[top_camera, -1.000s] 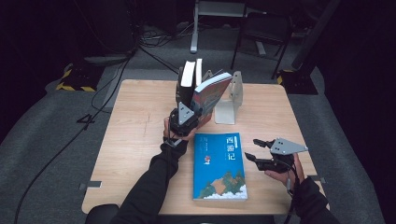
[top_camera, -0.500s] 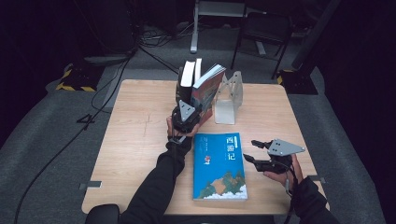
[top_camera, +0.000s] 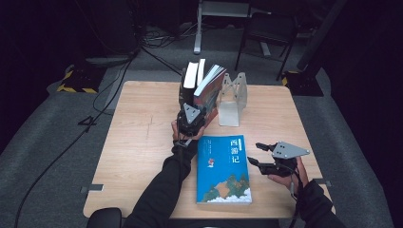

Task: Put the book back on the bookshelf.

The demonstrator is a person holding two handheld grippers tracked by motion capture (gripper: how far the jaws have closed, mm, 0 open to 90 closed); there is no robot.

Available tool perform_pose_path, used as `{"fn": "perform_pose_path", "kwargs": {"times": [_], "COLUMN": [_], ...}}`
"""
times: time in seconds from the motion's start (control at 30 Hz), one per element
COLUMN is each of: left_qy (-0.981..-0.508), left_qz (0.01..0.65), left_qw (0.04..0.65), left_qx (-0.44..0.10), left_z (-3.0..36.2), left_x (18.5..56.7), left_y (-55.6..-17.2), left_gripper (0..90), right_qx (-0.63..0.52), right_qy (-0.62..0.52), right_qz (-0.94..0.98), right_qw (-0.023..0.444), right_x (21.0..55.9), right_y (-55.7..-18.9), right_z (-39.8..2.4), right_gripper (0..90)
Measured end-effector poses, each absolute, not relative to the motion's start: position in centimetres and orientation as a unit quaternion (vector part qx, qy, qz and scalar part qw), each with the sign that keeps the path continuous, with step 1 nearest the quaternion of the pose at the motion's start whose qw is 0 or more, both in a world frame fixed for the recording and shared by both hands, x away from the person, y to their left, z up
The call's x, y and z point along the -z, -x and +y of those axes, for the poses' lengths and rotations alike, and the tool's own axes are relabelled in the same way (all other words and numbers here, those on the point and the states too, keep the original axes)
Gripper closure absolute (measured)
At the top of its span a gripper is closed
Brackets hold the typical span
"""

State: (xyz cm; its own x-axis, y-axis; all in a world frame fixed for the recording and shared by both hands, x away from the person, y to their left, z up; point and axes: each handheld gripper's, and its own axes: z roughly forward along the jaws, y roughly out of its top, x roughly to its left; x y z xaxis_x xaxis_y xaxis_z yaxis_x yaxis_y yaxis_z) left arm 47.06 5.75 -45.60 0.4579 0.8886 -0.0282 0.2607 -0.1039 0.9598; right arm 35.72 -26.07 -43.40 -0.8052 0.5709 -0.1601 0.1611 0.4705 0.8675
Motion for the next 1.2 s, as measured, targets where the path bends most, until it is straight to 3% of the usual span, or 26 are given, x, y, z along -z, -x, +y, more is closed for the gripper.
{"fn": "perform_pose_path", "kwargs": {"times": [0.4,0.7,0.87,1.03,1.2], "left_qy": [-0.681,-0.696,-0.729,-0.729,-0.718], "left_qz": [0.394,0.398,0.395,0.422,0.439], "left_qw": [0.534,0.523,0.488,0.469,0.462], "left_qx": [-0.31,-0.288,-0.272,-0.266,-0.277], "left_z": [6.7,7.2,7.0,7.0,6.3], "left_x": [42.7,45.3,47.3,48.3,48.3], "left_y": [-45.3,-45.5,-45.3,-44.5,-45.1], "left_gripper": [70.8,65.5,64.9,72.1,73.8], "right_qx": [-0.462,-0.461,-0.461,-0.461,-0.46], "right_qy": [-0.224,-0.222,-0.223,-0.222,-0.221], "right_qz": [0.829,0.831,0.831,0.832,0.833], "right_qw": [0.22,0.218,0.217,0.215,0.215], "right_x": [43.4,43.4,43.5,43.5,43.5], "right_y": [-35.8,-35.8,-35.8,-35.8,-35.8], "right_z": [-26.2,-26.0,-26.1,-26.0,-25.9], "right_gripper": [37.7,37.3,37.2,37.3,37.4]}}
